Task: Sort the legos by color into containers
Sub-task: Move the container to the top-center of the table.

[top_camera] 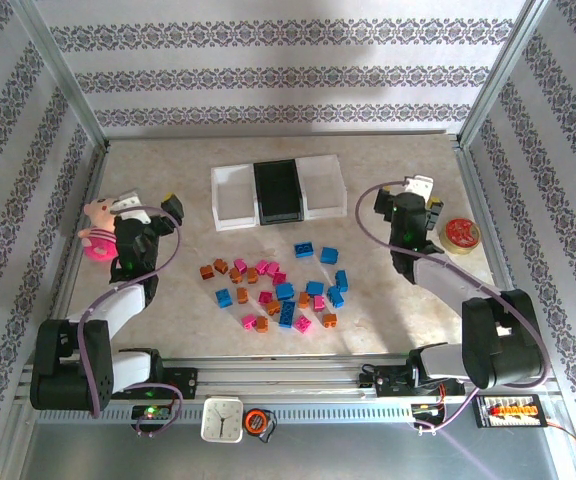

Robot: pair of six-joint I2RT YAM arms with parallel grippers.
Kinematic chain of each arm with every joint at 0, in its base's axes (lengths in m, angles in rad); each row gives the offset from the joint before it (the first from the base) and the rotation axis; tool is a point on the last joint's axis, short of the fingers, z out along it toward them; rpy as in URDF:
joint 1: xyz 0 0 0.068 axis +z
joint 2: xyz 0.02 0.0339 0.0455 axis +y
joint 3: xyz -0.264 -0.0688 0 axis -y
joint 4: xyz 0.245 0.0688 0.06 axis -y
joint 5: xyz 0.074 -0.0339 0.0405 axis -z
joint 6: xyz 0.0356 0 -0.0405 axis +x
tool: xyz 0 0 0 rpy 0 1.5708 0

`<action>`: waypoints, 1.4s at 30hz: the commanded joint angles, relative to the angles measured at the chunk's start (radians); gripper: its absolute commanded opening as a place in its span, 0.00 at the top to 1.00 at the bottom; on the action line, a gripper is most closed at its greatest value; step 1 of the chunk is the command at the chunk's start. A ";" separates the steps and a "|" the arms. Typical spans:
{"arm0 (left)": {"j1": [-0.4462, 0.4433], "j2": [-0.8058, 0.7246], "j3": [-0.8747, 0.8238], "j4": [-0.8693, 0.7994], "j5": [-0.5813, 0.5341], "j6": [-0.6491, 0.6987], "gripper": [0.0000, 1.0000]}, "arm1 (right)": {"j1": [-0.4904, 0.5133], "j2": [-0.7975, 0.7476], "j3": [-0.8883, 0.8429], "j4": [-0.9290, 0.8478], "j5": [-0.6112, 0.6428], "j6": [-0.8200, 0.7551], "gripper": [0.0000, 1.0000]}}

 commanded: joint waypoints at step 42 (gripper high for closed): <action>-0.030 -0.323 0.032 -0.414 0.560 -0.420 0.23 | 0.085 0.670 0.770 -0.833 -0.491 0.087 0.92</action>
